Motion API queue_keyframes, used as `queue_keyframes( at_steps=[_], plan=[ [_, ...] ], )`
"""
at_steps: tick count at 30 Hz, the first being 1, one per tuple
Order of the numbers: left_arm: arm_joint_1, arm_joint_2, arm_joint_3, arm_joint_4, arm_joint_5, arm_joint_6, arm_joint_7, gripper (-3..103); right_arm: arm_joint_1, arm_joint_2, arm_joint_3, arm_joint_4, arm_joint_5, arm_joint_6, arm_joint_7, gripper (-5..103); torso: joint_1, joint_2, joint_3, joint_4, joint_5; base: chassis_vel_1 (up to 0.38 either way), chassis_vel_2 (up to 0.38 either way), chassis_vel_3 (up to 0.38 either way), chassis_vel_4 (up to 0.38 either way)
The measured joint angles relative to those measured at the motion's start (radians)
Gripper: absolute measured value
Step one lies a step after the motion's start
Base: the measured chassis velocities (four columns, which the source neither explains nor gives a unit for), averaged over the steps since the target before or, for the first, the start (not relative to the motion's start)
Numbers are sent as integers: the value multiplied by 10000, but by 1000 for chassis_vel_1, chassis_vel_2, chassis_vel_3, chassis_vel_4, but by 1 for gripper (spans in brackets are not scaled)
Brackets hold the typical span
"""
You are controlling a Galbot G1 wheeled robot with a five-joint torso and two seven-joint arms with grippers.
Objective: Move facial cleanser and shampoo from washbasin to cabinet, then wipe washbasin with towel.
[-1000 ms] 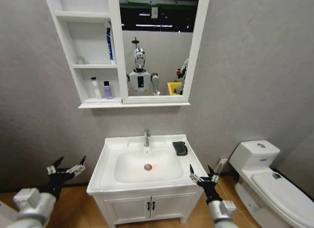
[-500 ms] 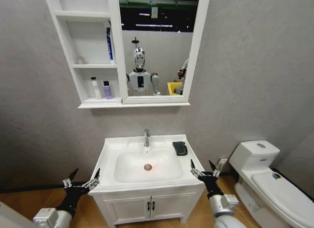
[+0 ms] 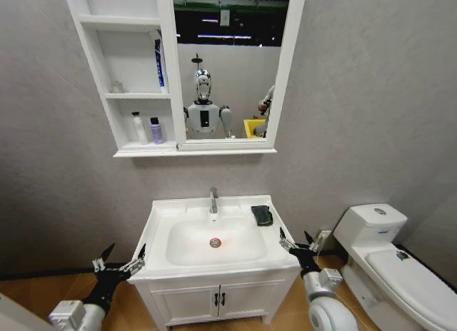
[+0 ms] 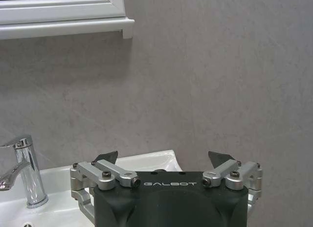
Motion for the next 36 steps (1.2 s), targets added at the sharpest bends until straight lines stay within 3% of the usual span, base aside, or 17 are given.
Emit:
queue_keyframes(
  at_steps=[13,16,19,26,32,36],
  plan=[
    [-19,14,7,13,-14,11,-13,100,522,-277,-125,-508,471,-129,-500,100,7,-2,1,-6,-5,-135,113,157,-146],
    [-20,15,8,14,-16,13,-17,100,805,-315,-173,-805,588,-409,-498,100,17,-6,4,6,4,-125,153,163,-86],
    [-21,19,9,17,-19,17,-19,100,1529,-652,-305,-1550,797,-972,-477,100,11,-5,3,-7,0,-63,55,46,-13],
    [-19,19,7,18,-22,20,-20,100,2480,-1082,-571,-2660,875,-1265,-680,100,-7,2,-2,3,-1,30,-16,-17,26],
    [-18,21,7,18,-24,21,-20,100,3452,-1130,-1032,-3919,1046,-1461,-913,100,-4,2,-1,-3,0,0,0,0,0],
    [-18,22,7,18,-24,21,-20,100,4168,-800,-1417,-4866,969,-1586,-945,100,4,-1,2,1,2,0,0,0,0]
  ],
)
